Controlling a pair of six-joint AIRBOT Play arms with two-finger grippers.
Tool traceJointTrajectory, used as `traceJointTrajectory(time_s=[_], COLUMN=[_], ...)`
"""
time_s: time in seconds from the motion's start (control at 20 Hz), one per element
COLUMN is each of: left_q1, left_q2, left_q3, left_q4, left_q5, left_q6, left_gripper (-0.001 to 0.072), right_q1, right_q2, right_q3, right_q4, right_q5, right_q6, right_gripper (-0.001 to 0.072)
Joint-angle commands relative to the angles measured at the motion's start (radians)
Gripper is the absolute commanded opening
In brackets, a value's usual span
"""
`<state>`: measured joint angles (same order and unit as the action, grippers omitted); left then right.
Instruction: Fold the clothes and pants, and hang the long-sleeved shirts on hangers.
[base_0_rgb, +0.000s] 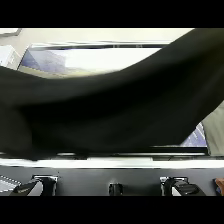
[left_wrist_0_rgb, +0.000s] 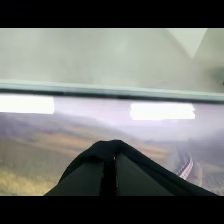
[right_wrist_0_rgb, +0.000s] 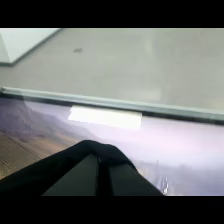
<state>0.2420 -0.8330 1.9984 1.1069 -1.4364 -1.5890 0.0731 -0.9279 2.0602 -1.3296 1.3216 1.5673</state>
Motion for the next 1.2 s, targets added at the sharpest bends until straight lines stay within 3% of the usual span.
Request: traceJointTrajectory(time_s=[0.0,0.25,0.45,0.65,0.8,1.05,1.15], left_q1=[0.0,-0.009,-0.045,-0.073,-0.061,-0.035,-0.034], left_q2=[-0.122,-0.485,-0.83,-1.056,-1.099,-1.087,-1.089], left_q3=[-0.108,-0.338,-0.365,-0.356,-0.308,-0.219,-0.218], left_q4=[0.026,0.012,-0.082,-0.09,-0.09,-0.078,-0.028], left_q5=[-0.003,0.275,0.505,0.726,0.64,0.244,0.16], left_q6=[0.073,0.167,0.312,0.334,0.333,0.317,0.271], left_gripper=[0.0017,0.0018,0.0018,0.0018,0.0017,0.0017,0.0017], right_q1=[0.002,-0.001,-0.002,-0.002,-0.002,-0.002,-0.001], right_q2=[-0.158,-0.573,-0.885,-1.079,-1.102,-1.033,-1.031], right_q3=[-0.04,-0.055,-0.055,-0.055,-0.055,-0.055,-0.055], right_q4=[-0.048,-0.055,-0.055,-0.073,-0.088,-0.095,-0.093], right_q5=[0.0,-0.046,-0.161,-0.327,-0.298,-0.02,0.069], right_q6=[0.062,0.071,0.037,0.037,0.075,0.105,0.112], right_gripper=[0.0031,0.0031,0.0031,0.0031,0.0031,0.0031,0.0032])
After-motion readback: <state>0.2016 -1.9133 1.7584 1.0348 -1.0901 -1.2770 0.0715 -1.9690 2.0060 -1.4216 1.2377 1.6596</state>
